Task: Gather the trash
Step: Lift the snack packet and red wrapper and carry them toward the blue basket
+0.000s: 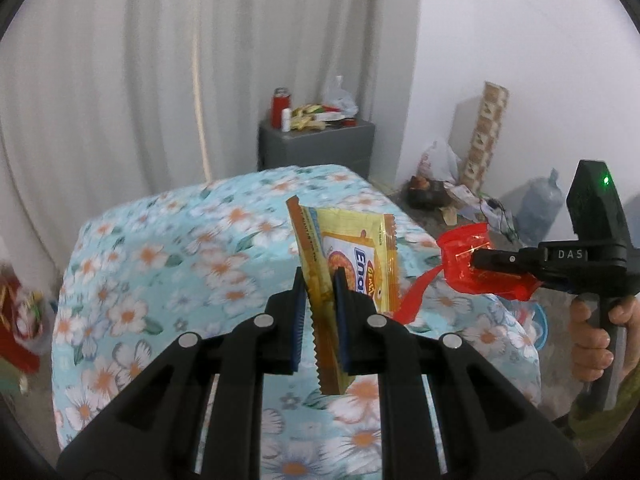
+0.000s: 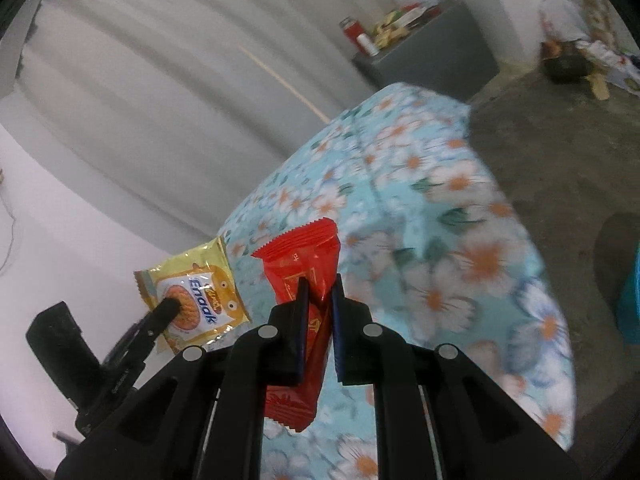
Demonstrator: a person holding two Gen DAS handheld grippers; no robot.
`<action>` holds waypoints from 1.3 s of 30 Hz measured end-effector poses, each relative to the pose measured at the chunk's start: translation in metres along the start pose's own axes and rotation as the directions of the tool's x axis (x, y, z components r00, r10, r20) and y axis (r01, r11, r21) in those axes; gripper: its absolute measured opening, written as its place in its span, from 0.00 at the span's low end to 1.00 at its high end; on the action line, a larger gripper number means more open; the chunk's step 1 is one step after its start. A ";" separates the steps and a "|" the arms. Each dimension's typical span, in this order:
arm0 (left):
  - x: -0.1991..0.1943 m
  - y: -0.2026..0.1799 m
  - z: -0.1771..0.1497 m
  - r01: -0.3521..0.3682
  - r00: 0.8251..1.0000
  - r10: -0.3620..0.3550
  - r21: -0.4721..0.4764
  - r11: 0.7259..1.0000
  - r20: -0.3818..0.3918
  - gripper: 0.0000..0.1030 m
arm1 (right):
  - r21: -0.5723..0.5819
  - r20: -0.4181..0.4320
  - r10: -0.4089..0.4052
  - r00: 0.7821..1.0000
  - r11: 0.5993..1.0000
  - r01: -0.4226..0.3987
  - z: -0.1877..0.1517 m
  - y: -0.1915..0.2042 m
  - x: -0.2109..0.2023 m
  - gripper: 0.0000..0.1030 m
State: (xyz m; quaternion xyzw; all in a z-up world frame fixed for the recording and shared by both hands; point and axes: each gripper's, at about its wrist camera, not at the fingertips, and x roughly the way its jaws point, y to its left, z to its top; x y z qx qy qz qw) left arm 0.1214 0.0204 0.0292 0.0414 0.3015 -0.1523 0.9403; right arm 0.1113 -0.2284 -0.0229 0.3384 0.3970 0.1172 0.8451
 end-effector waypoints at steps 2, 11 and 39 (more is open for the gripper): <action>-0.001 -0.017 0.002 0.001 1.000 -0.001 0.036 0.999 0.004 0.11 | 0.001 0.019 -0.012 1.000 1.000 0.011 -0.004 -0.005 -0.012 0.10; 0.006 -0.071 0.003 -0.010 1.000 0.010 0.156 0.988 -0.004 0.11 | 0.019 0.082 -0.048 0.995 0.999 0.047 -0.020 -0.031 -0.055 0.10; 0.102 -0.280 0.055 0.450 0.890 -0.394 0.301 0.841 -0.230 0.11 | 0.500 0.420 -0.581 0.698 0.789 0.356 -0.028 -0.206 -0.262 0.11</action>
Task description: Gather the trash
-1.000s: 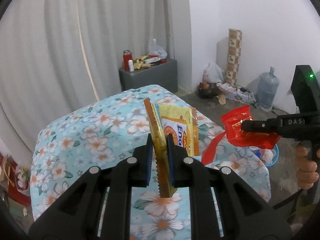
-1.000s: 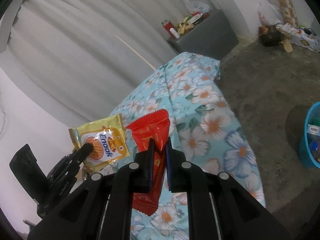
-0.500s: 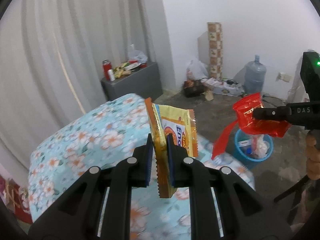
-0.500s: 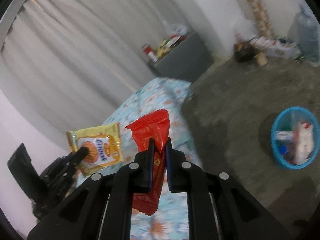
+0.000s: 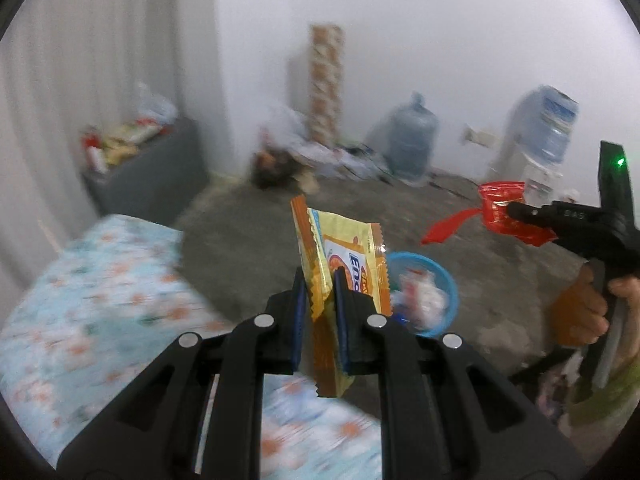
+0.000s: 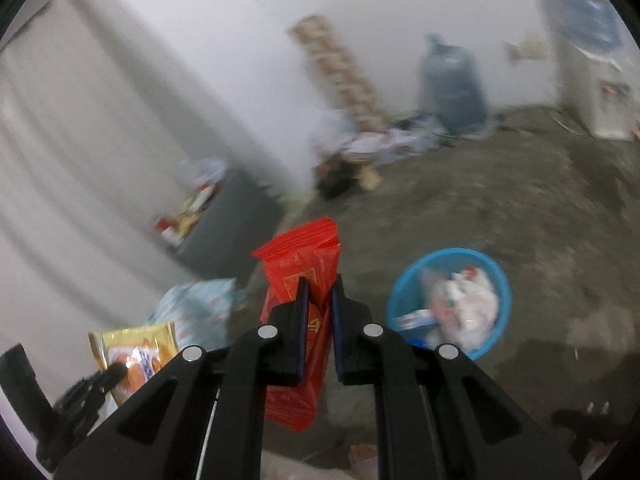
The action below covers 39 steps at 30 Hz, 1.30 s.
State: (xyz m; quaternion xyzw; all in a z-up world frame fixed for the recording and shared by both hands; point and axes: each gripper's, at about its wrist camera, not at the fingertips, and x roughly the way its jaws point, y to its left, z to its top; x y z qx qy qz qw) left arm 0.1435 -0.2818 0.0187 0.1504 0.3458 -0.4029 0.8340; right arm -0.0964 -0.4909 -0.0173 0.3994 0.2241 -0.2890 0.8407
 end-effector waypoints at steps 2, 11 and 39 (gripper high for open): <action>0.033 -0.011 0.007 0.059 0.997 -0.059 -0.011 0.998 -0.051 0.11 | 0.072 0.006 -0.064 0.998 0.995 0.063 0.003 -0.028 0.013 0.11; 0.167 -0.074 0.018 0.277 0.924 -0.285 -0.065 0.959 -0.255 0.11 | 0.205 -0.106 -0.258 0.960 0.939 0.275 -0.010 -0.129 0.088 0.11; 0.284 -0.083 0.051 0.276 0.894 -0.331 -0.212 0.938 -0.301 0.65 | 0.274 -0.187 -0.250 0.950 0.916 0.295 -0.052 -0.209 0.164 0.48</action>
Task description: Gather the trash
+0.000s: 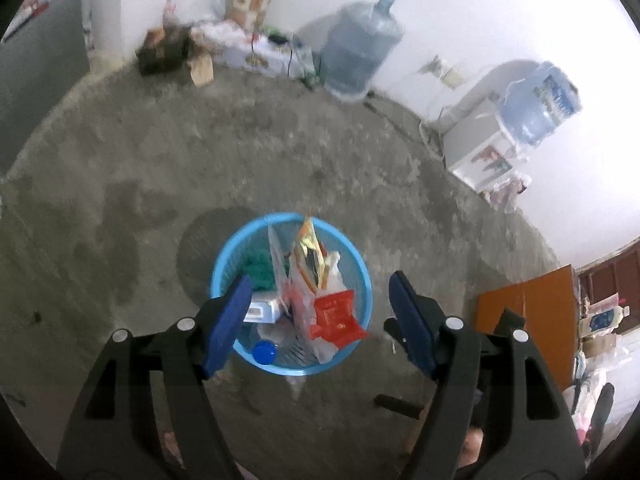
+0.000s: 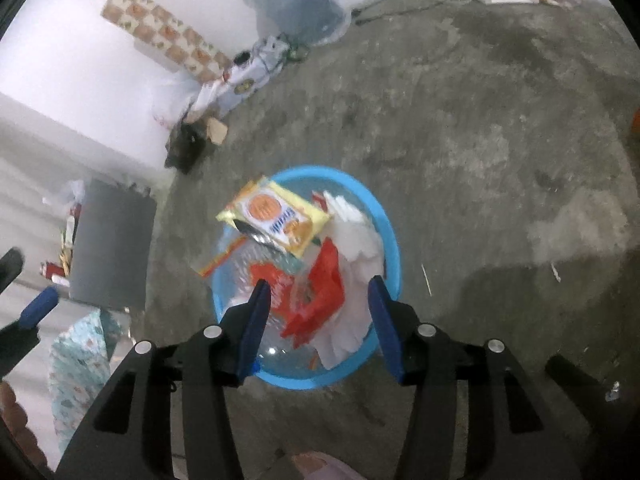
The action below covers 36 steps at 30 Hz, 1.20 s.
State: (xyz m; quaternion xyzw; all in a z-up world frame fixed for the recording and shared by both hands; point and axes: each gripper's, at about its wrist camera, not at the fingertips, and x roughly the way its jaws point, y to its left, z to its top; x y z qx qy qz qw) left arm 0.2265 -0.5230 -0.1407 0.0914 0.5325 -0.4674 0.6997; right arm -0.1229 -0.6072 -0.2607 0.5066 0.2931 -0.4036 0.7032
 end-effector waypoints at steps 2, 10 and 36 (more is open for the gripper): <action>-0.027 0.000 -0.001 0.005 0.999 -0.006 0.010 1.000 0.036 0.65 | -0.004 0.022 0.002 1.000 1.000 -0.002 0.002 0.007 -0.009 0.48; -0.190 0.007 -0.038 0.004 0.969 -0.011 0.028 1.000 0.245 0.78 | -0.218 0.159 0.077 0.984 0.975 -0.041 -0.018 0.105 -0.088 0.59; -0.450 0.043 -0.355 -0.607 0.464 0.825 -0.562 0.562 0.324 0.92 | -0.836 0.001 0.460 0.888 0.488 -0.251 -0.270 0.314 -0.309 0.94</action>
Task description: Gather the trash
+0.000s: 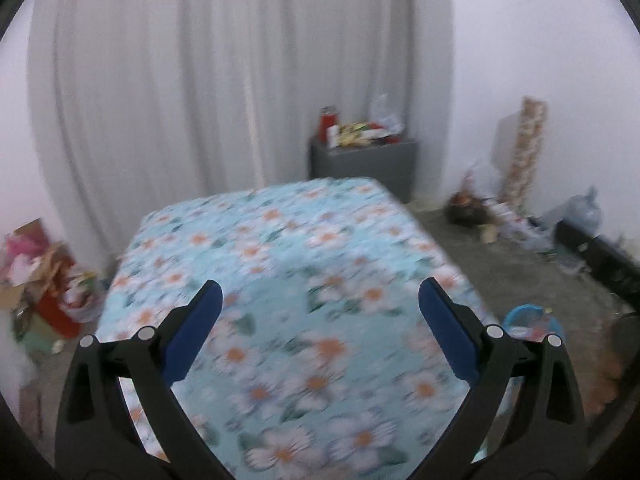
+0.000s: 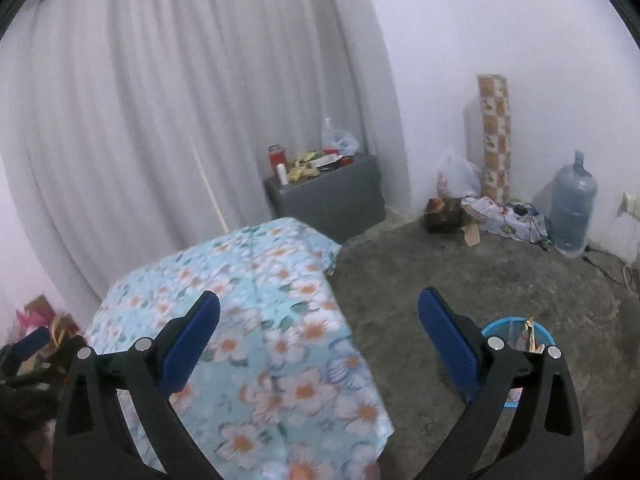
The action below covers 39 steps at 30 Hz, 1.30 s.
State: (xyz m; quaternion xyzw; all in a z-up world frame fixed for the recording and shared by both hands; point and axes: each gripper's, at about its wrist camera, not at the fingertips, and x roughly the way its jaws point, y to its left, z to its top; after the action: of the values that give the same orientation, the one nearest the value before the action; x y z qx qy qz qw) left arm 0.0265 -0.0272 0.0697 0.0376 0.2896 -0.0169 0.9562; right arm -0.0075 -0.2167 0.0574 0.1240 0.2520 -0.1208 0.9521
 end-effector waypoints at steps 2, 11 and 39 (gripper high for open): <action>0.003 0.009 -0.009 -0.016 0.999 0.015 -0.019 1.000 -0.044 0.92 | -0.055 -0.027 -0.031 0.999 0.998 0.029 -0.009 0.014 -0.003 0.94; 0.025 0.033 -0.059 -0.128 0.968 0.091 -0.144 0.981 -0.235 0.92 | -0.305 -0.211 -0.176 0.962 0.946 0.106 -0.069 0.050 0.016 0.94; 0.044 0.002 -0.085 -0.058 0.928 0.050 -0.009 0.998 -0.370 0.92 | -0.281 -0.355 -0.278 0.892 0.942 0.182 -0.091 0.001 0.014 0.94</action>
State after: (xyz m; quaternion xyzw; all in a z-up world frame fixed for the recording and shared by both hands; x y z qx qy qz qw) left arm 0.0166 -0.0184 -0.0250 0.0385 0.4635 0.0198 0.8851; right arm -0.0366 -0.1914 -0.0266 -0.0015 0.4621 -0.1747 0.8694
